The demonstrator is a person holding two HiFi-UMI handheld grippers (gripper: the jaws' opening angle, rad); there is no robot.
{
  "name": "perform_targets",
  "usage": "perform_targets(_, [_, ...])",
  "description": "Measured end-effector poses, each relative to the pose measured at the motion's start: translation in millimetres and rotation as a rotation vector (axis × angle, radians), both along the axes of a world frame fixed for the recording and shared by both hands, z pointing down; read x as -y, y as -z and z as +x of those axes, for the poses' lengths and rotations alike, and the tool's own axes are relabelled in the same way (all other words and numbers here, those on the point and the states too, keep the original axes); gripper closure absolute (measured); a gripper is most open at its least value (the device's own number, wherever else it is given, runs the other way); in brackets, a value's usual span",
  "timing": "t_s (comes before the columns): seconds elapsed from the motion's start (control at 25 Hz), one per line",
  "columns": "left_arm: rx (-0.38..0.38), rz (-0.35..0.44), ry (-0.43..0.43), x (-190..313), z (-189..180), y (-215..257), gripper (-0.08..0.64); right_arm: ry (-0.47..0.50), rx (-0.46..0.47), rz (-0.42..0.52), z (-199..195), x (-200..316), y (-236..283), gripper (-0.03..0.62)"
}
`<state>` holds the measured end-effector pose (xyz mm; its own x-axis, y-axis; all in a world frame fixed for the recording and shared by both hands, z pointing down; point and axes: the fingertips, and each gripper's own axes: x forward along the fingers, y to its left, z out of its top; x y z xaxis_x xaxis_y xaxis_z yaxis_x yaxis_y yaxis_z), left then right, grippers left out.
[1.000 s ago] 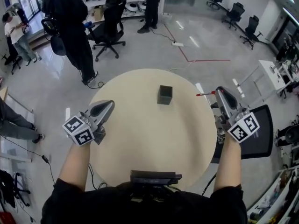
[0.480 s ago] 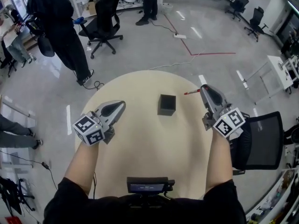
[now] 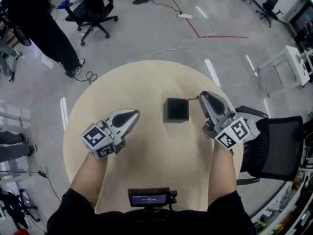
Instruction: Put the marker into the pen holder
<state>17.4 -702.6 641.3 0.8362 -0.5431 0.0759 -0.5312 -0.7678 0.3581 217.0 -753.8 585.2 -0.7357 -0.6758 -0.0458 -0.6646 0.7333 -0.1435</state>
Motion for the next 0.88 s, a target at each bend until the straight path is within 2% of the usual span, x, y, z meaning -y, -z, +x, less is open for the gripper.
perform_targets(0.12, [0.031,0.018,-0.015,6.1,2.8,-18.8,0.56,0.013,-0.003,-0.003,-1.8,3.2,-2.7,0.549])
perform_targets(0.32, [-0.012,0.039,-0.042,6.0,7.6,-32.0,0.56,0.027,-0.109,-0.006,-10.3,3.5,-26.6,0.549])
perform_targets(0.44, [-0.021,0.049,-0.05,5.3,8.7,-32.2,0.558,0.027,-0.125,-0.03,-15.8,4.4,-43.3,0.549])
perform_targets(0.68, [-0.044,0.049,-0.054,5.1,9.6,-32.5,0.56,0.043,-0.224,-0.042,-32.2,5.7,-72.0,0.549])
perform_targets(0.88, [-0.048,0.018,-0.053,3.7,10.9,-39.4,0.56,0.035,-0.263,-0.038,-37.3,6.2,-89.3,0.548])
